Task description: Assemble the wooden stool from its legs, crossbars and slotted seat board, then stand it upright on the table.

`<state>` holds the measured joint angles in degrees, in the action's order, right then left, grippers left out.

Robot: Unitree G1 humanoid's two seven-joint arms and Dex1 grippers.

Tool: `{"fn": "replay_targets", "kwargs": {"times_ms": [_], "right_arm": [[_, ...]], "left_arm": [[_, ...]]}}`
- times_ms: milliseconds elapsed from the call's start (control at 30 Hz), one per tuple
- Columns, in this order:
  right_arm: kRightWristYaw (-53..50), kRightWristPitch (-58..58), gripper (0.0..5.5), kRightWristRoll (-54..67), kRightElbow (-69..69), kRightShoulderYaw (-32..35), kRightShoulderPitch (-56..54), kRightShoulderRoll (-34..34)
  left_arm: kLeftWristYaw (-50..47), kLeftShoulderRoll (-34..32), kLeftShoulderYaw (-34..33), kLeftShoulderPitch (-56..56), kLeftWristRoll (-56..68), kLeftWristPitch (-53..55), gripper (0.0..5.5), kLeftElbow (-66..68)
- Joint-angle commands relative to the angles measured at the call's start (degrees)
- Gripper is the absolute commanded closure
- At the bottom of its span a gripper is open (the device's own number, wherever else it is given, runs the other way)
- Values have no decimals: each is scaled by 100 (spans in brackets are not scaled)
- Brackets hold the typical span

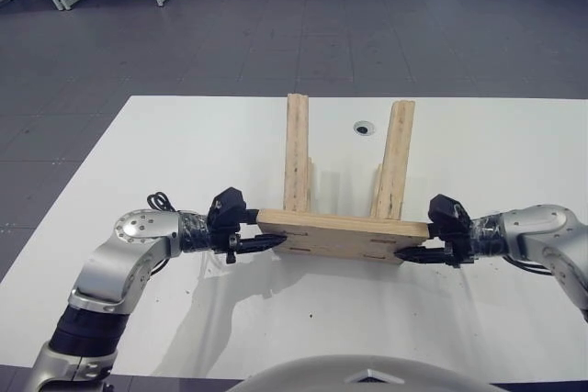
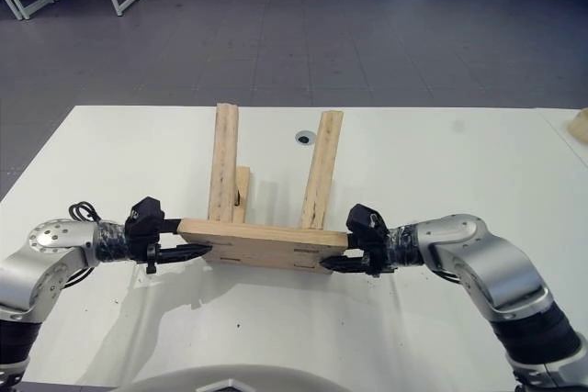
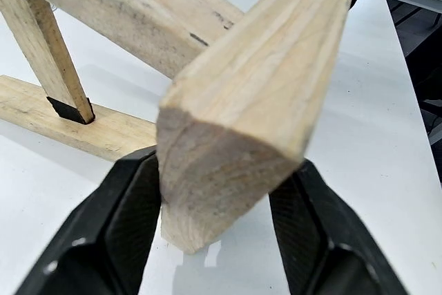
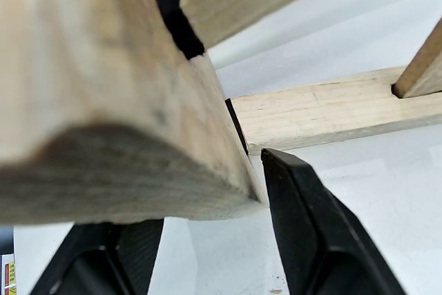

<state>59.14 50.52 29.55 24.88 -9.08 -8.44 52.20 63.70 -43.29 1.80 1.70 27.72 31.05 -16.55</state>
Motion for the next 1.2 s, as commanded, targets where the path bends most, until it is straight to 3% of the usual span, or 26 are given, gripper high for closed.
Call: {"fn": "replay_targets", "kwargs": {"times_ms": [33, 100, 233, 367, 433, 500, 600, 733, 867, 933, 1000, 1200], "right_arm": [[20, 184, 372, 182, 100, 44, -218, -12], [58, 418, 373, 427, 143, 158, -314, -68], [419, 1627, 374, 1857, 267, 841, -749, -29], [628, 3506, 374, 4193, -539, 1692, -1988, -107], [806, 4065, 374, 4939, -1278, 1169, -2715, 403], [672, 4197, 374, 6268, -2621, 9, -3645, 964], [738, 4198, 374, 7606, -3487, -1574, -4705, 1561], [966, 4198, 374, 8335, -4270, -3417, -5892, 1676], [1446, 4198, 374, 8344, -5196, -5013, -6782, 1336], [1215, 4198, 374, 8343, -5939, -5310, -6787, 843], [917, 4198, 333, 8338, -6637, -5397, -6652, 436], [71, 4198, 221, 8146, -7234, -4942, -5992, 280]], "left_arm": [[160, -124, -179, 244, 495, 398, 336, -191], [292, -241, -245, 325, 811, 770, 340, -294], [966, -1034, -188, 778, 2108, 2722, 346, -456], [952, -1185, -650, 2005, 3893, 4769, 346, -20], [947, -1188, -743, 2657, 4374, 5410, 346, 288], [787, -1047, -793, 3189, 4577, 5854, 346, 736], [540, -1009, -403, 3666, 4825, 6129, 346, 1482], [301, -984, 60, 4032, 5090, 6144, 346, 2310], [51, -757, 690, 4608, 4989, 6144, 286, 3697], [-165, -438, 696, 4925, 4742, 6143, 251, 4466], [-257, -216, 616, 5162, 4483, 6142, 212, 5022], [-184, -204, 640, 5419, 4365, 6143, 118, 5508]]}}
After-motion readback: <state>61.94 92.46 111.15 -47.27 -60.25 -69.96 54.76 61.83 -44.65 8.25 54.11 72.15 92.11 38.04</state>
